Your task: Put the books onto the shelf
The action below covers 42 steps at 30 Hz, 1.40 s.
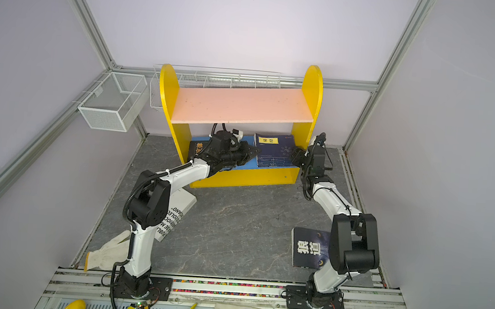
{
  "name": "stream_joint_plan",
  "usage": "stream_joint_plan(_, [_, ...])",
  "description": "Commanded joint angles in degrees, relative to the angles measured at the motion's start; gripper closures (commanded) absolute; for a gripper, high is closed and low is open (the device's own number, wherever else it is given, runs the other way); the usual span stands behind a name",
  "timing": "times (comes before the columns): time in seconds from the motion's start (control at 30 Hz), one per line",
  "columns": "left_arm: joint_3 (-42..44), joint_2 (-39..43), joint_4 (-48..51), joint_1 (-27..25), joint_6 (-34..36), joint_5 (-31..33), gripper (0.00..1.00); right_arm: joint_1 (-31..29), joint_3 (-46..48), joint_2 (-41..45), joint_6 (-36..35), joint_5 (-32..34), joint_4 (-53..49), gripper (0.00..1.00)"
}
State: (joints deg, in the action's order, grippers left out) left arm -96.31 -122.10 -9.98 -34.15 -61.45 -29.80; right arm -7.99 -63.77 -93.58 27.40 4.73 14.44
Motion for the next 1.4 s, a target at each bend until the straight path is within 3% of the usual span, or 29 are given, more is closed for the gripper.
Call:
stream_joint_plan(0.0, [-2.5,-1.2,0.2,-0.8,-0.2,0.6,1.0,-0.7,-1.0,-1.1,-0.6,1.1,0.9,0.24])
stream_joint_plan(0.3, [-2.7,-0.9,1.5,-1.0,0.5,1.1,1.0,-1.5,-1.7,-3.4,-1.0,2.8,-0.3,0.34])
stream_joint_plan(0.63, [-3.5,0.5,6.3,-1.1,3.0,2.7,0.52,-3.0,-1.1,-4.9,-2.4,8.0,-1.1,0.41])
stream_joint_plan(0.77, [-4.3,1.0,8.5,-0.7,4.3,3.5,0.41,-3.3,-0.8,-5.0,-2.3,9.3,-1.5,0.42])
stream_joint_plan(0.97, [-4.4,3.1,11.4,1.2,6.5,5.4,0.35,-3.4,-0.5,-4.5,-2.5,10.0,-2.0,0.42])
stream_joint_plan(1.17, [-3.8,7.7,18.3,2.5,13.8,9.9,0.29,-3.4,-0.7,-3.2,-2.1,9.9,-1.8,0.41])
stream_joint_plan(1.37, [2.4,15.8,19.3,2.5,19.7,12.8,0.26,-3.4,-2.0,1.7,-1.5,6.2,-2.0,0.28])
